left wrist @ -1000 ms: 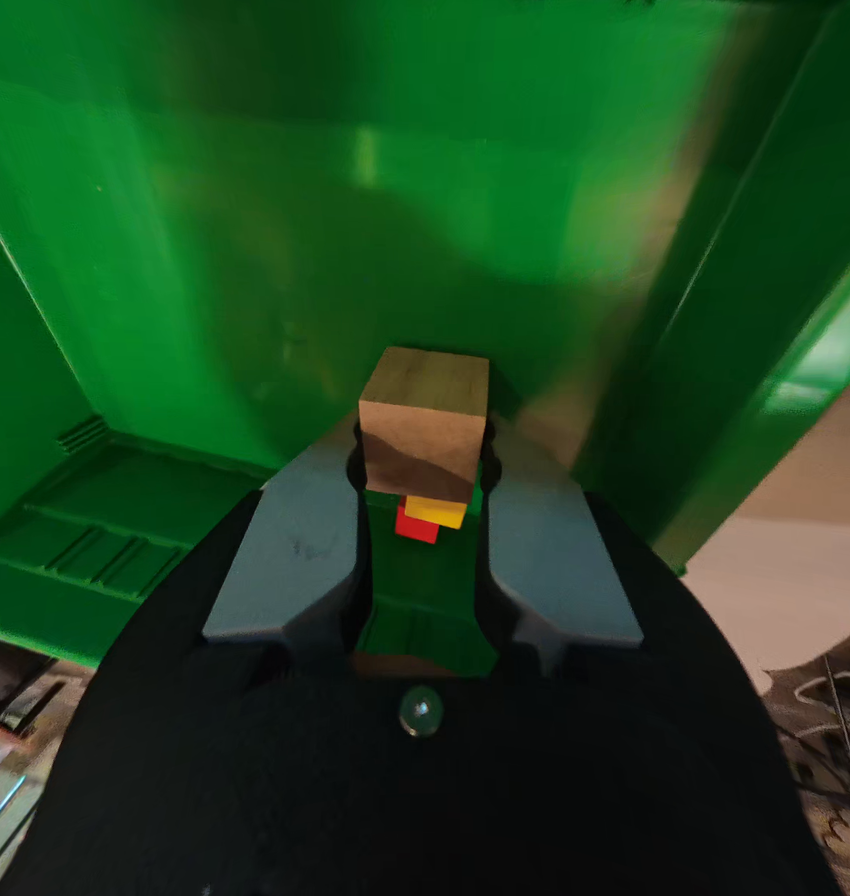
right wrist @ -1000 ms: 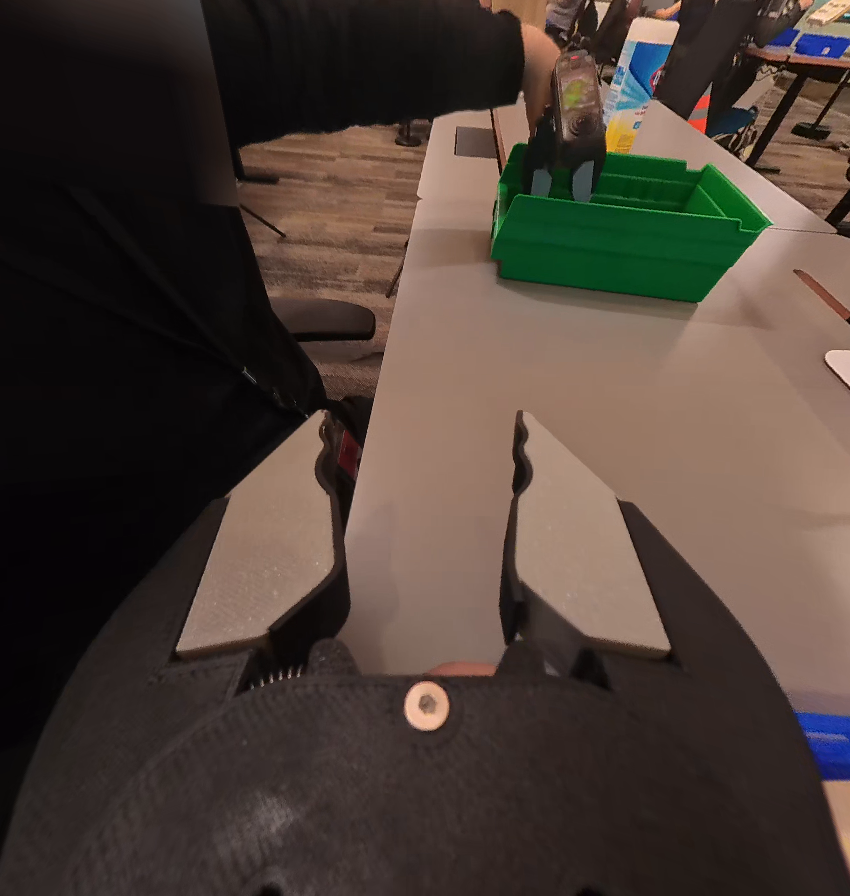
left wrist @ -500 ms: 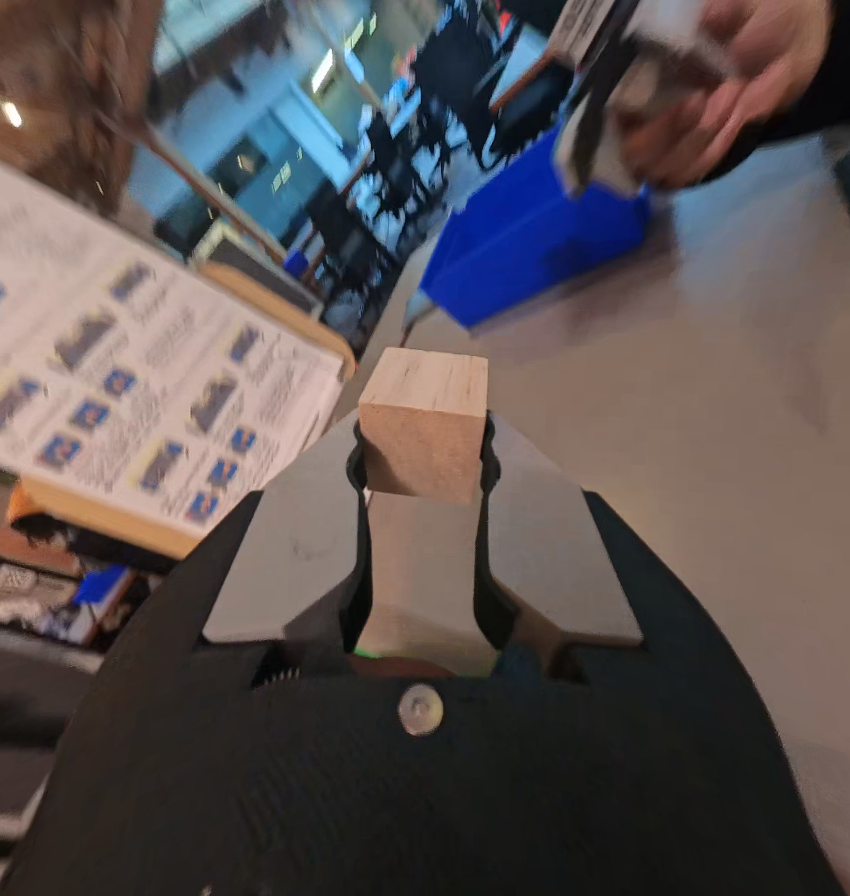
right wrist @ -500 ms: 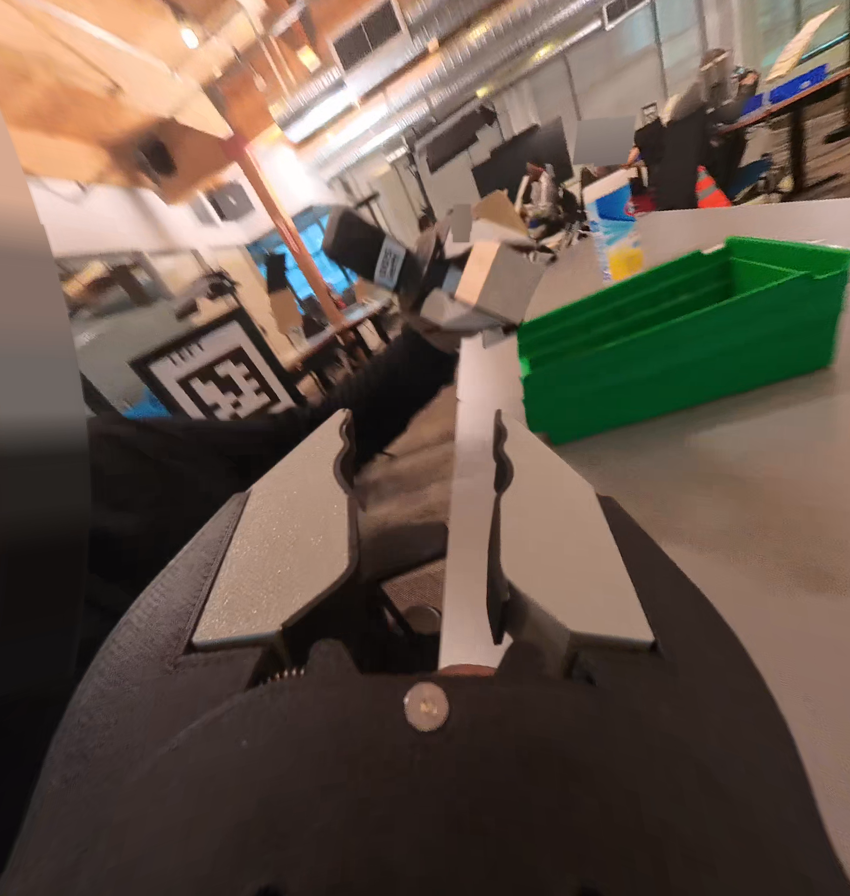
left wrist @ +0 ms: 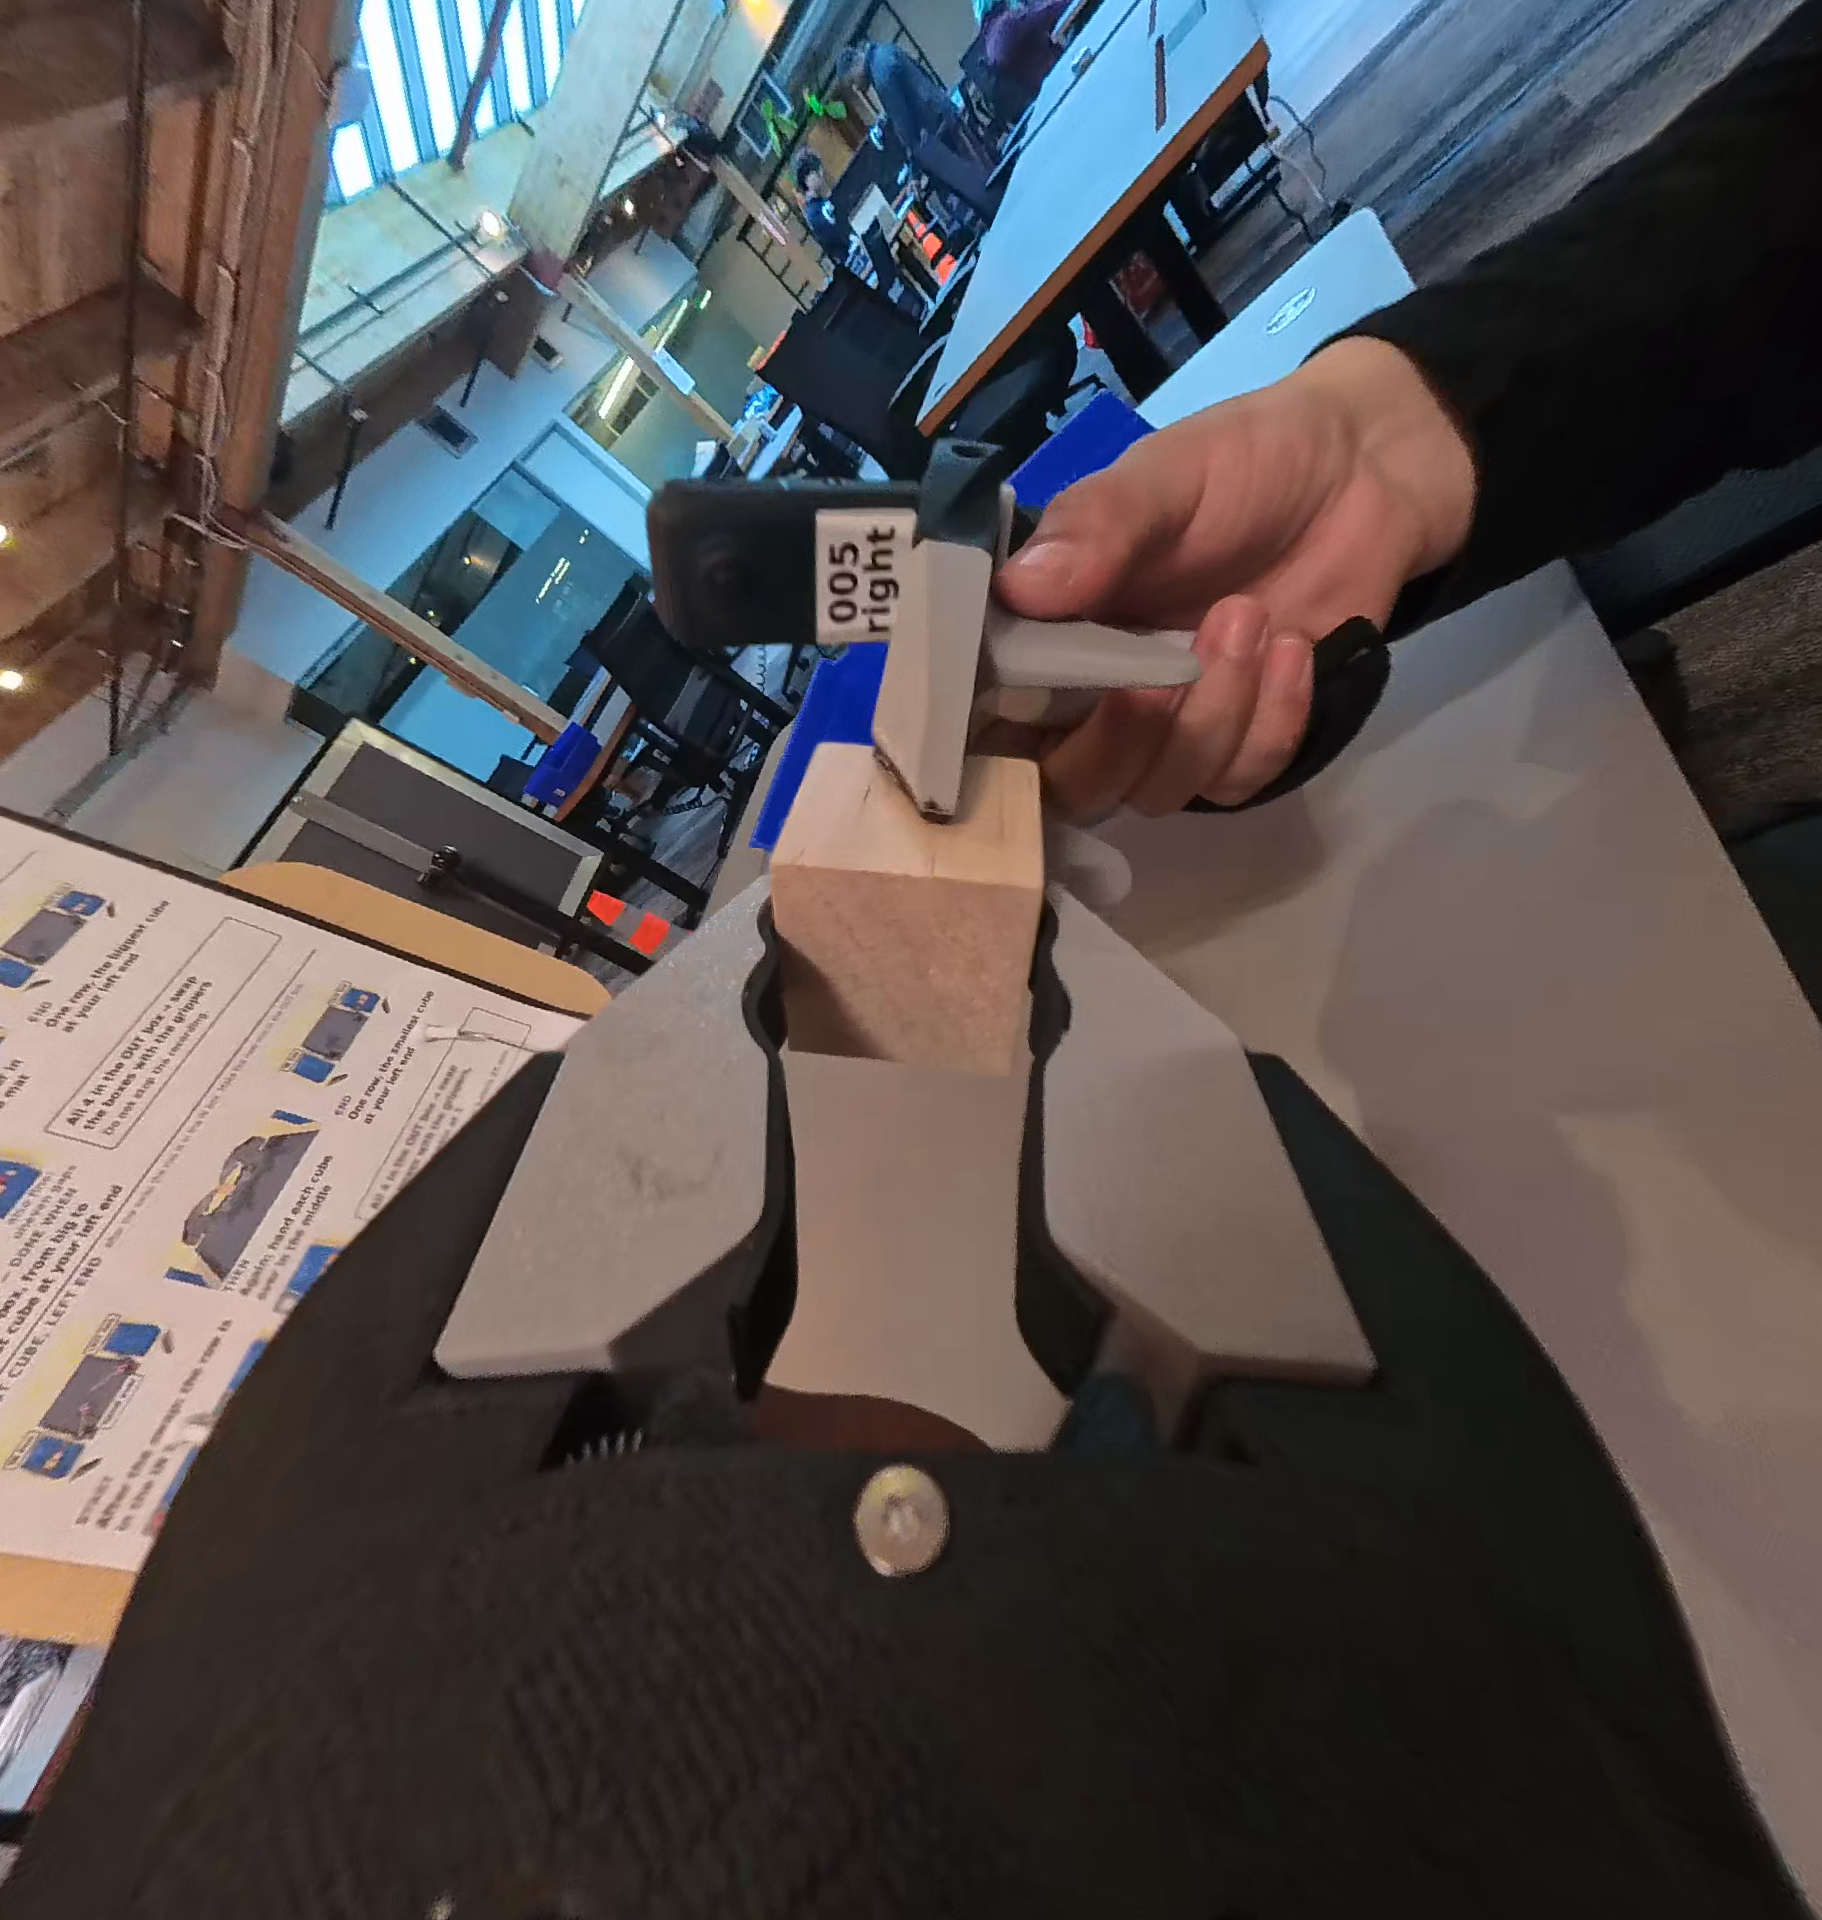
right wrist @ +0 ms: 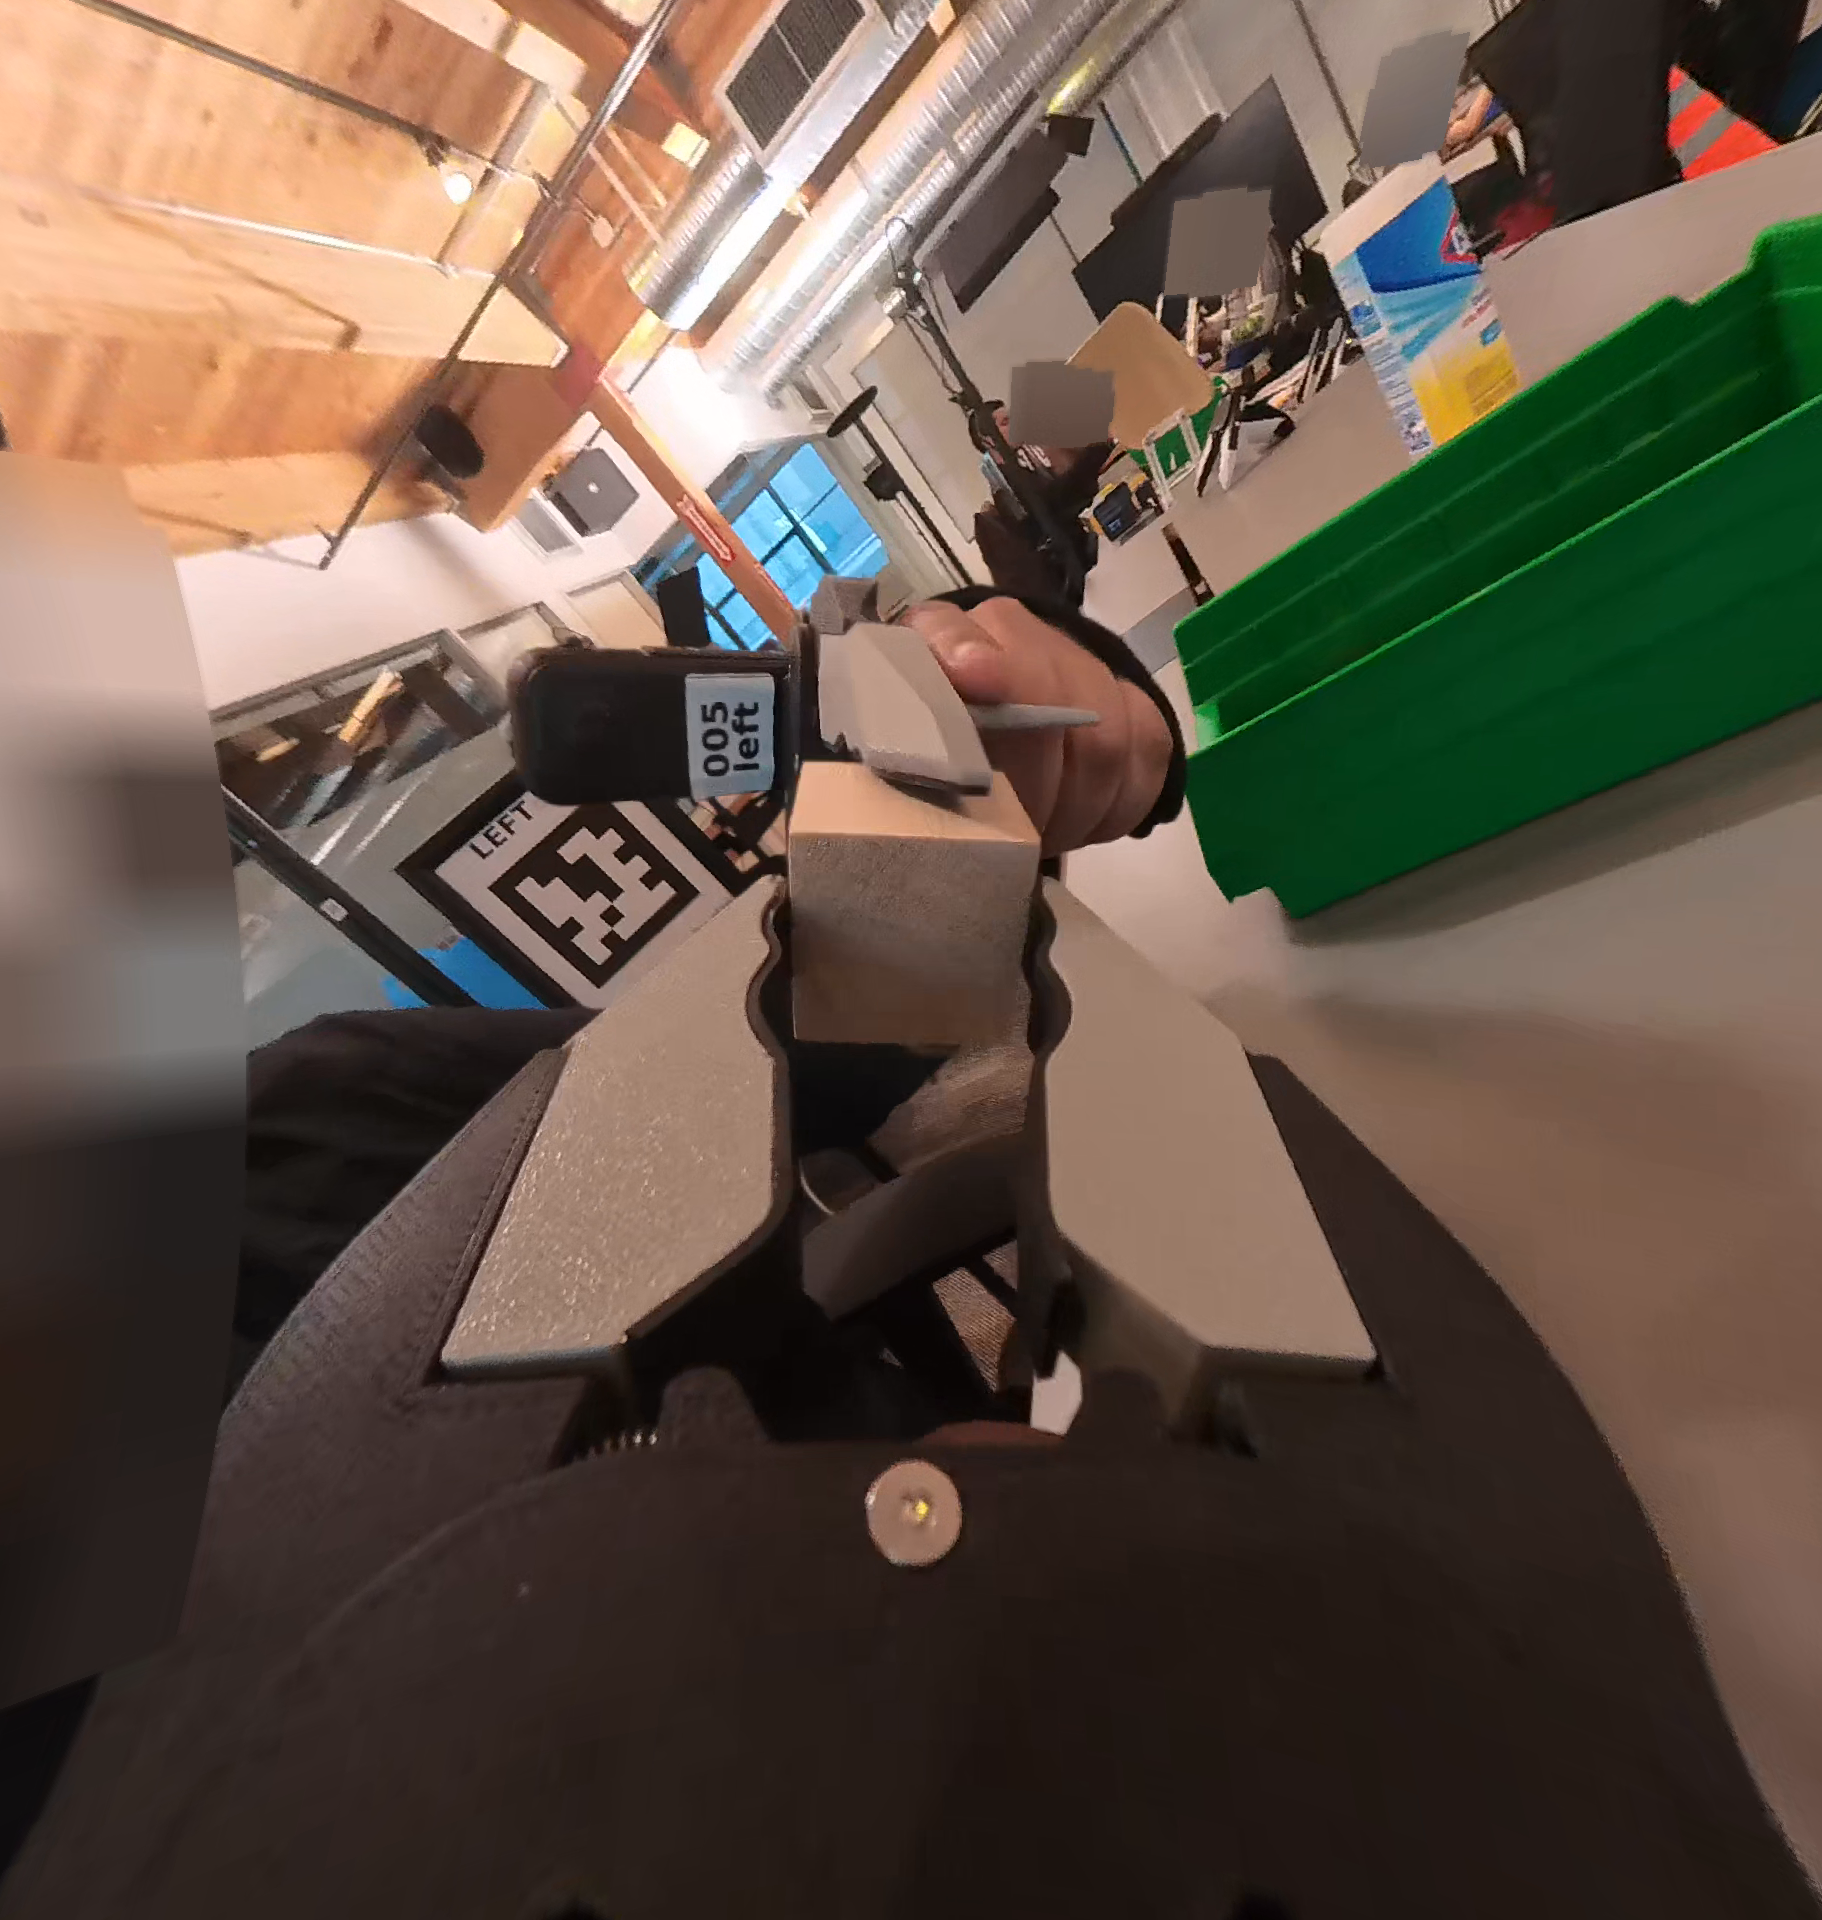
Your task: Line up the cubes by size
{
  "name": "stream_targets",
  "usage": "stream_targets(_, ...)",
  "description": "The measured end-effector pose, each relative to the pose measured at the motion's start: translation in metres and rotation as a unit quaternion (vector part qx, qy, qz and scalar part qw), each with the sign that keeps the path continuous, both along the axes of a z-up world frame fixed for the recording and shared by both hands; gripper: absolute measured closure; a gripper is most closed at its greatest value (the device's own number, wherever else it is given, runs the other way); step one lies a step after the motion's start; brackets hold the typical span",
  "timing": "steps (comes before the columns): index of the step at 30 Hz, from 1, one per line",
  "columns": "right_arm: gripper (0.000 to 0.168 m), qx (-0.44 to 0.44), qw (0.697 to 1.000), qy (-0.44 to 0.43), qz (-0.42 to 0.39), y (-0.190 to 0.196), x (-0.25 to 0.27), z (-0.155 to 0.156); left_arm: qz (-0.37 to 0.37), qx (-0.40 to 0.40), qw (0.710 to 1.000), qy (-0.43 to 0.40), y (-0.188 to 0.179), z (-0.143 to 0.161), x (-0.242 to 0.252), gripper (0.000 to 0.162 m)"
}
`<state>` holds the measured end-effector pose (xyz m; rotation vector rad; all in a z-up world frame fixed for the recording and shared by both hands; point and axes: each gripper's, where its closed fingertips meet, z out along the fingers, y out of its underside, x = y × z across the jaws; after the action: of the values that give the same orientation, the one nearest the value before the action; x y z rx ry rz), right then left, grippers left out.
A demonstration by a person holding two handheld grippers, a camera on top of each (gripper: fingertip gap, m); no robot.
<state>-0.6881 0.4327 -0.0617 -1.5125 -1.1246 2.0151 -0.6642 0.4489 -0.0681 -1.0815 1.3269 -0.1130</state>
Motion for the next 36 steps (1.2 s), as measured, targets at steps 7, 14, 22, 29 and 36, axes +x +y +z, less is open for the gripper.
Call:
stream_targets(7, 0.126, 0.148, 0.984, -0.022, -0.098, 0.034, 0.090, 0.042, 0.094, -0.100, 0.989, -0.049, 0.002, -0.011, -0.031, 0.121)
stream_targets(14, 0.126, 0.298, 0.857, -0.289, -0.304, 0.148, 0.247, 0.022, 0.175, -0.175, 0.966, -0.074, -0.021, -0.061, -0.070, 0.130)
stream_targets(22, 0.125, 0.478, 0.709, -0.514, -0.070, 0.184, 0.329, -0.084, 0.188, -0.214, 0.954, -0.094, -0.033, -0.094, -0.072, 0.133)
stream_targets(29, 0.125, 0.488, 0.673, -0.550, 0.074, 0.194, 0.326, -0.150, 0.196, -0.214, 0.954, -0.075, -0.037, -0.099, -0.074, 0.133)
stream_targets(36, 0.122, 0.525, 0.648, -0.545, 0.085, 0.206, 0.316, -0.172, 0.226, -0.248, 0.935, -0.114, -0.026, -0.104, -0.093, 0.134)
